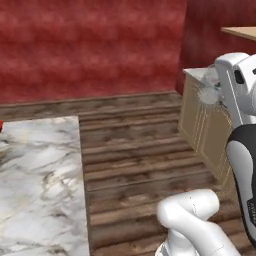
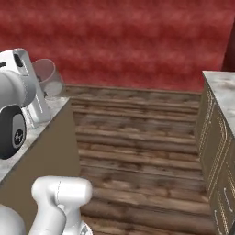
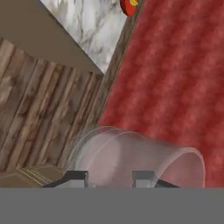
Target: There is a bowl on the dining counter. Grab a lemon wedge from the fridge and place it in the bowl. Then get the liquor bottle and glass cup from the cabinet and place them next to the bowl.
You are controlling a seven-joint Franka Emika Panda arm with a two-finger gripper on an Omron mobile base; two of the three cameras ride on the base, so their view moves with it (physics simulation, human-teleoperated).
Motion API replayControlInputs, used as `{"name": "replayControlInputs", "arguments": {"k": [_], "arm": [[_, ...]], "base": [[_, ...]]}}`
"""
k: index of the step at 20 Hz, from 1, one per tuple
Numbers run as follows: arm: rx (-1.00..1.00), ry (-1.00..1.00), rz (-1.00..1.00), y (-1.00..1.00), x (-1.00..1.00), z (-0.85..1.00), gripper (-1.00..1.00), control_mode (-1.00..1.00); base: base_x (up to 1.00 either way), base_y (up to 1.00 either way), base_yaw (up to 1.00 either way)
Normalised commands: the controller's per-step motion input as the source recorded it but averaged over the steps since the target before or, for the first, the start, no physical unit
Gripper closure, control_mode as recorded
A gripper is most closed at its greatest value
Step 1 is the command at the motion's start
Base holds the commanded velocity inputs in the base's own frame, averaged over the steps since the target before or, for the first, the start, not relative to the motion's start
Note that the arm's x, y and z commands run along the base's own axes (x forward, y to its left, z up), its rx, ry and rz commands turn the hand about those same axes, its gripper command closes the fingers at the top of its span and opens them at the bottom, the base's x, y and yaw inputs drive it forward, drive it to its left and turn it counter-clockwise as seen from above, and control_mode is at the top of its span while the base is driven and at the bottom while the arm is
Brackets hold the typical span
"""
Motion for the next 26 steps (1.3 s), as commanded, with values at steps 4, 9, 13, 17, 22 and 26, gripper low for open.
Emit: {"name": "replayControlInputs", "arguments": {"k": [4,9,13,17,22,26], "arm": [[0.0,0.0,0.0,0.0,0.0,0.0,1.0,1.0],[0.0,0.0,0.0,0.0,0.0,0.0,1.0,1.0],[0.0,0.0,0.0,0.0,0.0,0.0,1.0,1.0],[0.0,0.0,0.0,0.0,0.0,0.0,1.0,1.0],[0.0,0.0,0.0,0.0,0.0,0.0,1.0,1.0],[0.0,0.0,0.0,0.0,0.0,0.0,1.0,1.0]], "base": [[0.86,-0.35,0.56],[0.79,-0.41,0.55],[0.7,-0.41,0.56],[0.51,-0.5,0.55],[0.44,-0.55,0.52],[0.26,-0.56,0.5]]}}
